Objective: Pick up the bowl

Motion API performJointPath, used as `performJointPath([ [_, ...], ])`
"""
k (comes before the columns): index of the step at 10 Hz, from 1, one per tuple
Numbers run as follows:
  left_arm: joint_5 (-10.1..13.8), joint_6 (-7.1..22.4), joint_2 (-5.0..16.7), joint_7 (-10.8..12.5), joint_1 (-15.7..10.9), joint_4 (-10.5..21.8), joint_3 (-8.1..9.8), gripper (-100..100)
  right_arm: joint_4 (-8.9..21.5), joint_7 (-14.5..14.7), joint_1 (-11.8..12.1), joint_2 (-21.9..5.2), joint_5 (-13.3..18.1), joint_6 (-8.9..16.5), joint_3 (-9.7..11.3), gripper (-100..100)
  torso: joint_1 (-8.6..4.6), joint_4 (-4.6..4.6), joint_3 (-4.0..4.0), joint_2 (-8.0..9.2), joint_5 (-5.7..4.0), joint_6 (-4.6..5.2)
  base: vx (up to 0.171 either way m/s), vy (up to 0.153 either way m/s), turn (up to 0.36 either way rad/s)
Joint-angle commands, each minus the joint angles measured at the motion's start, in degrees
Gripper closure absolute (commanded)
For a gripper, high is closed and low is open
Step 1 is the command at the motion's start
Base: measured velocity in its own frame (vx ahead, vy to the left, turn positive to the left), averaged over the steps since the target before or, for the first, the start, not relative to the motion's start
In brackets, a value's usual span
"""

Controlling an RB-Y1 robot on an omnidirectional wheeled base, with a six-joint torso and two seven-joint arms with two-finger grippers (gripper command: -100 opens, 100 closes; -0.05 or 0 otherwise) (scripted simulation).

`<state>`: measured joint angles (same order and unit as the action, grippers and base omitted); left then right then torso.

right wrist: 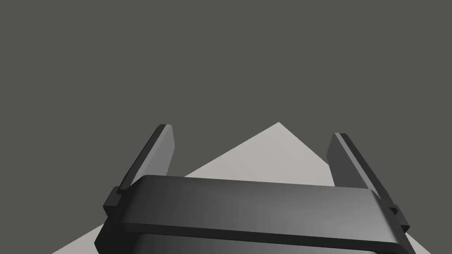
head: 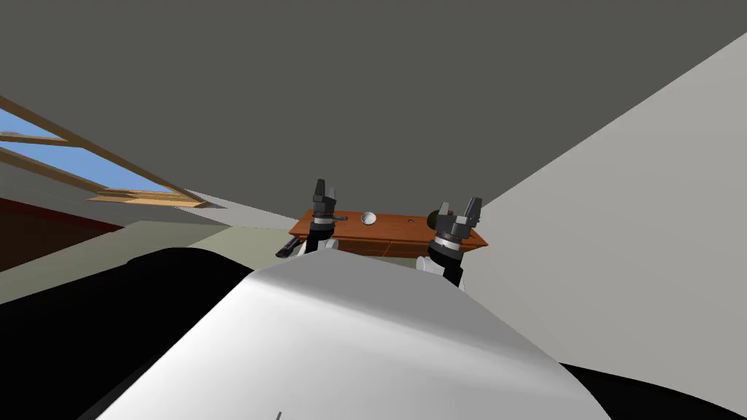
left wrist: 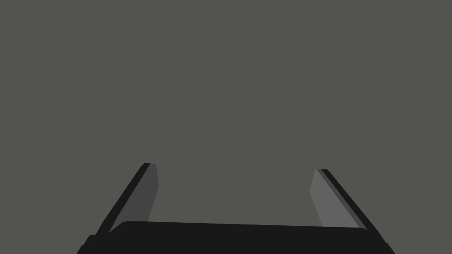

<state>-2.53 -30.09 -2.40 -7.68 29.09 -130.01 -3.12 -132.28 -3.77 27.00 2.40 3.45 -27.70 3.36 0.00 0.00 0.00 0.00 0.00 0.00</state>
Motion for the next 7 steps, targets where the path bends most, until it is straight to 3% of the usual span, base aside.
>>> performJointPath([
  [1, 0.2, 1.0, 2.4, 0.1, -0.4, 0.4, 0.16, -100, 0.0, 0.0, 0.0, 0.0, 0.0, 0.0, 0.0, 0, 0.0, 0.0, 0.0, 0.0, 0.0, 0.0, -0.01, -0.007, -0.073],
  [4, 1.1, 5.1, 7.2, 0.3, -1.7, 2.0, 0.82, -100, 0.0, 0.0, 0.0, 0.0, 0.0, 0.0, 0.0, 0, -0.02, 0.03, 0.08, 0.14, 0.0, 0.02, -0.04, -0.014, -0.116],
  [7, 2.4, 11.5, 10.8, 0.8, -3.8, 4.9, 1.99, -100, 0.0, 0.0, 0.0, 0.0, 0.0, 0.0, 0.0, 0, -0.1, 0.06, 0.16, 0.28, -0.02, 0.02, -0.07, -0.027, -0.208],
])
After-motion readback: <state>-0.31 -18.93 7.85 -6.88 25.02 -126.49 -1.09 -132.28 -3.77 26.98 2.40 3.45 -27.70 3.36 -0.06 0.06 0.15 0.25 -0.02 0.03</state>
